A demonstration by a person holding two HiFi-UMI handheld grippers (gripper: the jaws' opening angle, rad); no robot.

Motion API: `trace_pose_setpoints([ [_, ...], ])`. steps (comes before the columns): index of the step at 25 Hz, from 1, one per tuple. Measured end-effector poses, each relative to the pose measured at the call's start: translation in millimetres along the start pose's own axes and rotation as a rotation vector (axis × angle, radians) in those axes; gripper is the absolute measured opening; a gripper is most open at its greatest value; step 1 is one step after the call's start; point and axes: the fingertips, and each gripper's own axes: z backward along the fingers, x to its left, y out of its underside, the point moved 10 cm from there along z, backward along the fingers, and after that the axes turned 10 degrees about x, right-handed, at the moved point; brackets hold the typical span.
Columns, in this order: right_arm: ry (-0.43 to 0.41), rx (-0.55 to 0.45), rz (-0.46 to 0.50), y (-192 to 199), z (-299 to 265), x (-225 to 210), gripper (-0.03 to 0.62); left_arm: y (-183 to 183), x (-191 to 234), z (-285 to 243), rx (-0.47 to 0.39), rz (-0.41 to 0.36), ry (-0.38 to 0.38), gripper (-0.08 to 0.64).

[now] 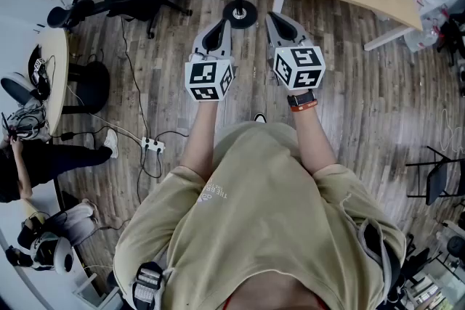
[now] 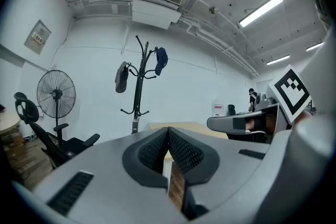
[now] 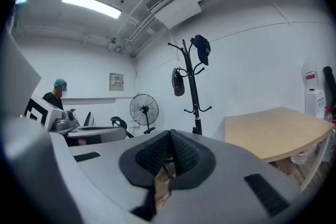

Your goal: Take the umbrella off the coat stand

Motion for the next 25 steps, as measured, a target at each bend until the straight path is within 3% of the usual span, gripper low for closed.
trace_pose_setpoints([
  [7,-0.013,0.000,-0.011,7.1,-2.9,-29.4,0.015,3.9,-21.1,-18.6,0.010,-0.015,-0.025,0.023],
  [12,-0.045,0.035,-0.004,9.7,-23.4,-31.0,0.015,10.5,-13.3,-32.9,0.028,0.012,-0.042,0.023],
  [18,-0.047,0.043,-0.044,0.0,-68.5,-46.8,0.015,5.7,16.4,-74.7,0.026,0.049,-0.017,0.023],
  [22,-0.069,0.046,-0.024,-21.2,-107.1,-48.2,0.015,-4.9,52.4,-113.4,0.057,0.159,0.021,0.023],
  [25,-0.060,0.048,-0.009,-38.8,-131.7,-59.1,0.016,-21.3,68.9,-143.6,0.041,0.140,0.027,0.023],
])
